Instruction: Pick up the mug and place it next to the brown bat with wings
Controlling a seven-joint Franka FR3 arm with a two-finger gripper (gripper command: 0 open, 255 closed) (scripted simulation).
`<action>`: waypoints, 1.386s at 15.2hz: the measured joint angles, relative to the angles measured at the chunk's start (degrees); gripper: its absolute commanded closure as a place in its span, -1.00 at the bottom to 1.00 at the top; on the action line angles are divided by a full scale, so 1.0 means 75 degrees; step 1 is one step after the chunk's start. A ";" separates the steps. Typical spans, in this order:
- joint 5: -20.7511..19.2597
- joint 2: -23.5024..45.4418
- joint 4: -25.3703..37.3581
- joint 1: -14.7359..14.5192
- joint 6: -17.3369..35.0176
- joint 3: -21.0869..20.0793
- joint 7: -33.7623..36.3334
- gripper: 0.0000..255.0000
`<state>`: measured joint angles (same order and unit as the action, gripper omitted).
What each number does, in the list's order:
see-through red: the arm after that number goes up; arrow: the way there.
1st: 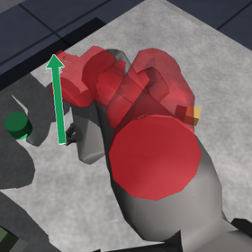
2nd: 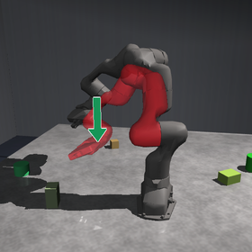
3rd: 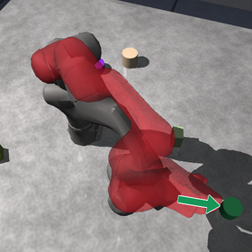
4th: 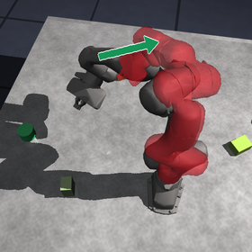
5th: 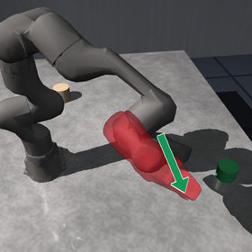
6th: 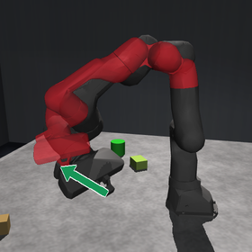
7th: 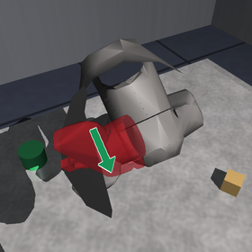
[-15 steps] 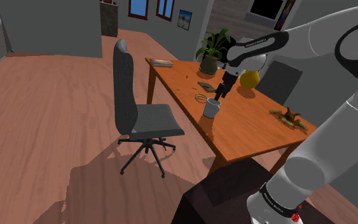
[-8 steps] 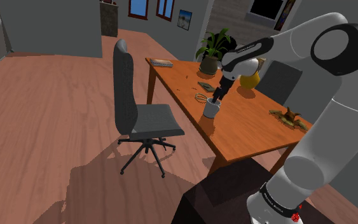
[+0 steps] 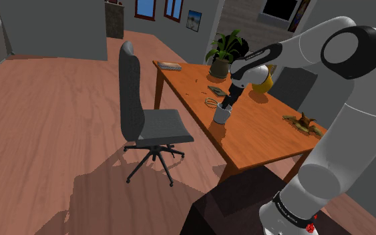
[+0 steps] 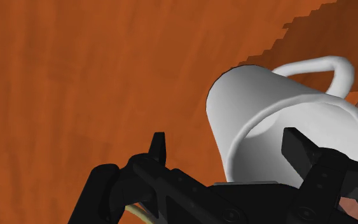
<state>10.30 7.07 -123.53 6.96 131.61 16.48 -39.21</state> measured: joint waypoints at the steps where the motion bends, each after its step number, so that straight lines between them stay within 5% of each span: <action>1: 0.0001 0.0000 -0.0001 0.0000 0.0002 0.0000 -0.0001 -1.00; 2: 0.0001 0.0000 -0.0002 0.0000 0.0003 0.0000 -0.0001 -1.00; 3: 0.0001 0.0000 -0.0002 0.0000 0.0003 0.0000 -0.0001 1.00; 13: 0.0000 -0.0001 -0.0002 0.0001 0.0004 0.0002 -0.0002 1.00; 21: -0.0220 -0.0374 0.0312 -0.0018 -0.0652 0.0032 0.0199 1.00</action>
<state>8.65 4.27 -121.19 6.83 126.72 16.72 -37.72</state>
